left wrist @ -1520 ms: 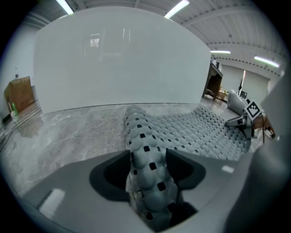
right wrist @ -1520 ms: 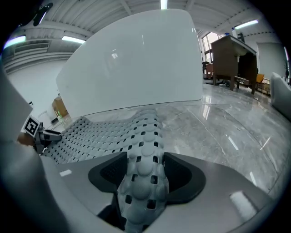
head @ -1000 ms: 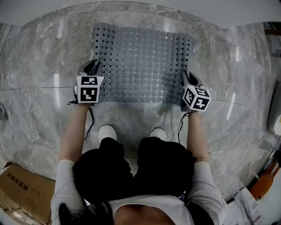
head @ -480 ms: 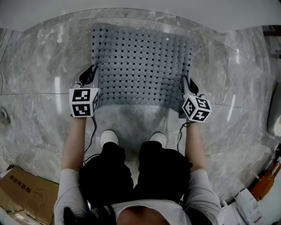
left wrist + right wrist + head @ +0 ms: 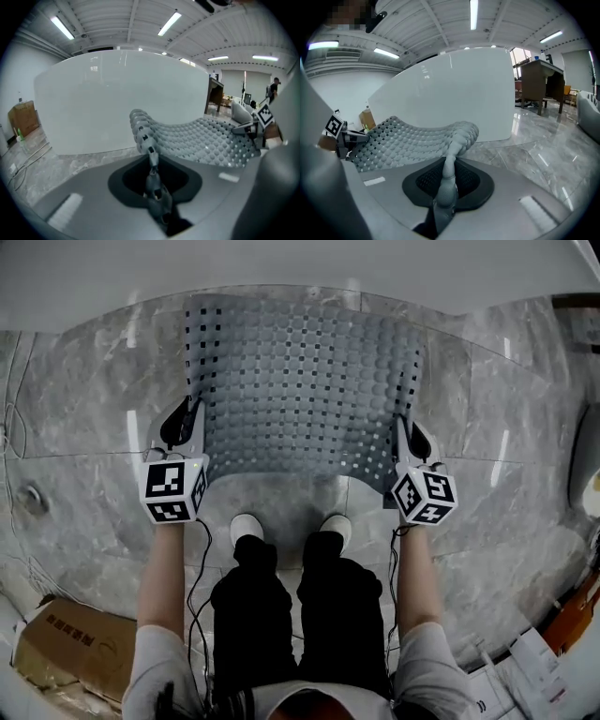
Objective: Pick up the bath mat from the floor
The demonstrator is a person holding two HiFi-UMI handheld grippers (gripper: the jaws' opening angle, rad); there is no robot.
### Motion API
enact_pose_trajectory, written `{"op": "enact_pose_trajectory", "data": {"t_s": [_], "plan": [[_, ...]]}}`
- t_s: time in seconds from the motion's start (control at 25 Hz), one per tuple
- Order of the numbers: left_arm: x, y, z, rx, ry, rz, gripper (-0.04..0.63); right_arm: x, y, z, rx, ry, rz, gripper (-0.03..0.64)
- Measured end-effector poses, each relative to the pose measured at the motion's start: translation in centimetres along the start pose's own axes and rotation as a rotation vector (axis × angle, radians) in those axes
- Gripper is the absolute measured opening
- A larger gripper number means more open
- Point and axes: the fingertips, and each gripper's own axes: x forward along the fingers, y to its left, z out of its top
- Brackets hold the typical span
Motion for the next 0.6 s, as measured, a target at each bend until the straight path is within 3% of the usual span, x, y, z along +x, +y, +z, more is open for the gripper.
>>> {"op": "enact_pose_trajectory", "data": {"t_s": [0.6], "plan": [[-20.4, -0.5, 21.2, -0.078, -0.011, 0.028, 0.058, -19.7, 5.2, 22.4, 0.014, -0.029, -0.018, 0.043]]}}
